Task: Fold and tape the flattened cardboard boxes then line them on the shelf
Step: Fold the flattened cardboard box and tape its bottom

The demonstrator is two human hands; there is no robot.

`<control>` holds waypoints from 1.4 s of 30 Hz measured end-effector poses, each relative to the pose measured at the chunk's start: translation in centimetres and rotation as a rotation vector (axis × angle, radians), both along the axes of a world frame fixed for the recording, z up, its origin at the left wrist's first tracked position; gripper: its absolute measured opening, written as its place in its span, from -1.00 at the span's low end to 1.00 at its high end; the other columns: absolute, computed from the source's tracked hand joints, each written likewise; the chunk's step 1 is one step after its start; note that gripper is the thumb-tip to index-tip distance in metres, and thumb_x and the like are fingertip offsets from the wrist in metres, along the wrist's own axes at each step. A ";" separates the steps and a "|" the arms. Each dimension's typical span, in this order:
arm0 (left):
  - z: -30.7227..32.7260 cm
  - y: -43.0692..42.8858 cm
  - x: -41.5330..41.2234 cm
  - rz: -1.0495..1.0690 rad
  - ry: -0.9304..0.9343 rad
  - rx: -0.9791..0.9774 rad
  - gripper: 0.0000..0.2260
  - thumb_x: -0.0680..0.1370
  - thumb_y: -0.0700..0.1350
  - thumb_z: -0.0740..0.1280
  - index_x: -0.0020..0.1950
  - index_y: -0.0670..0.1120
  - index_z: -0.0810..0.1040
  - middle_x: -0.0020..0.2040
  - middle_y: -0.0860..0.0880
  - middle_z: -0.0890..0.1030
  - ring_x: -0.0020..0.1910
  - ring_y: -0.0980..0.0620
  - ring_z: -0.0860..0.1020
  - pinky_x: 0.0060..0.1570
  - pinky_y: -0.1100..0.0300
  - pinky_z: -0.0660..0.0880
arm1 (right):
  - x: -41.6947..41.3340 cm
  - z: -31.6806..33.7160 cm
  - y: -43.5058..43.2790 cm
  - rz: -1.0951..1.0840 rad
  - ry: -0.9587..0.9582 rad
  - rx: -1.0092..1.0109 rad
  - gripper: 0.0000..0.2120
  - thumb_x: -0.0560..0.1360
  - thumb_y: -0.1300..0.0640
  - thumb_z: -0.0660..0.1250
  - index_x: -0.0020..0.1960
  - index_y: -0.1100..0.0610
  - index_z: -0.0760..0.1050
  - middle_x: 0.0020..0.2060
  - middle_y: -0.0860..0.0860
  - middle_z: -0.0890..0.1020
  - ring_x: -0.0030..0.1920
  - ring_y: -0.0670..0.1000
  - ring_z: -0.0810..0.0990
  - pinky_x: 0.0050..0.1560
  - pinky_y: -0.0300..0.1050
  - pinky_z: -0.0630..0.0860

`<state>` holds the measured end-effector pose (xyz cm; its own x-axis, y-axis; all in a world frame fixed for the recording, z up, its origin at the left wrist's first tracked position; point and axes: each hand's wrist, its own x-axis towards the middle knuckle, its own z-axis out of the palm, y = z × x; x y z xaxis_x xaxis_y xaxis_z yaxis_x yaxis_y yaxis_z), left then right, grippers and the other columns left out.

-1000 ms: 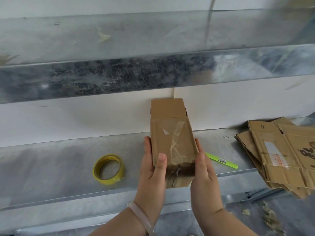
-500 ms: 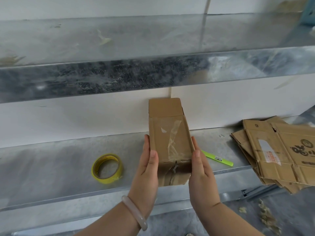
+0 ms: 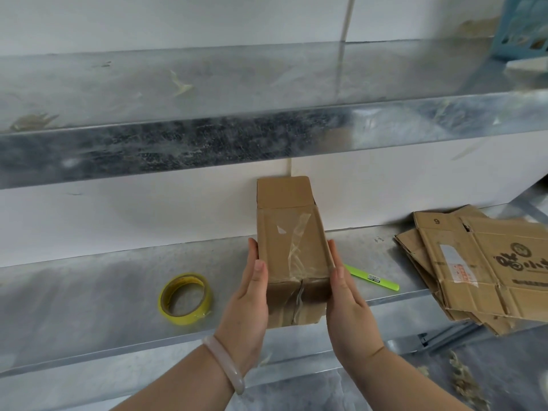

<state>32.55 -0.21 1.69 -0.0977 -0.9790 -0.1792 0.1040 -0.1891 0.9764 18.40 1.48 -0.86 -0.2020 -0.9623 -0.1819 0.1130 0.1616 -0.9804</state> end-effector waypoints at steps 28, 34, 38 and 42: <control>-4.7 0.5 3.5 0.120 -0.012 0.445 -0.81 0.61 -0.29 0.13 -0.08 -0.16 0.51 -0.45 -0.05 0.56 -0.44 0.03 0.44 -0.36 0.16 0.43 | -2.9 1.2 2.8 -0.138 0.874 -0.503 -0.33 0.42 -0.21 0.39 0.48 -0.16 0.28 0.39 -0.33 0.32 0.40 -0.06 0.31 0.34 0.00 0.39; -7.0 1.7 8.4 0.195 -0.289 0.207 -0.76 0.58 -0.32 0.21 0.05 -0.02 0.55 -0.25 -0.03 0.51 -0.37 0.08 0.42 -0.32 0.15 0.42 | -0.9 2.7 -0.2 0.013 1.301 -0.729 -0.46 0.41 -0.22 0.36 0.34 -0.04 0.52 0.26 -0.03 0.57 0.25 0.13 0.49 0.14 0.16 0.48; -7.9 1.9 12.0 0.204 -0.718 -0.141 -0.77 0.51 -0.24 0.35 0.03 0.10 0.57 -0.09 0.06 0.54 -0.21 0.16 0.49 -0.14 0.24 0.47 | 0.7 2.0 -1.5 0.089 1.382 -0.755 -0.49 0.40 -0.19 0.40 0.32 -0.08 0.53 0.26 -0.03 0.57 0.29 0.12 0.49 0.09 0.09 0.44; -9.0 1.1 14.7 0.173 -1.133 -0.305 -0.67 0.41 -0.02 0.31 0.15 0.01 0.61 0.05 0.02 0.59 0.05 -0.03 0.51 0.11 0.08 0.45 | 2.1 2.0 -2.3 0.141 1.439 -0.790 -0.48 0.39 -0.15 0.45 0.33 -0.09 0.53 0.26 -0.02 0.58 0.29 0.14 0.51 0.12 0.11 0.42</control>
<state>47.24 0.94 -7.29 0.1039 -0.9808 0.1650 -0.8476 -0.0005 0.5307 20.51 -0.78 1.14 0.3316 -0.7441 0.5799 -0.8775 -0.4690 -0.1001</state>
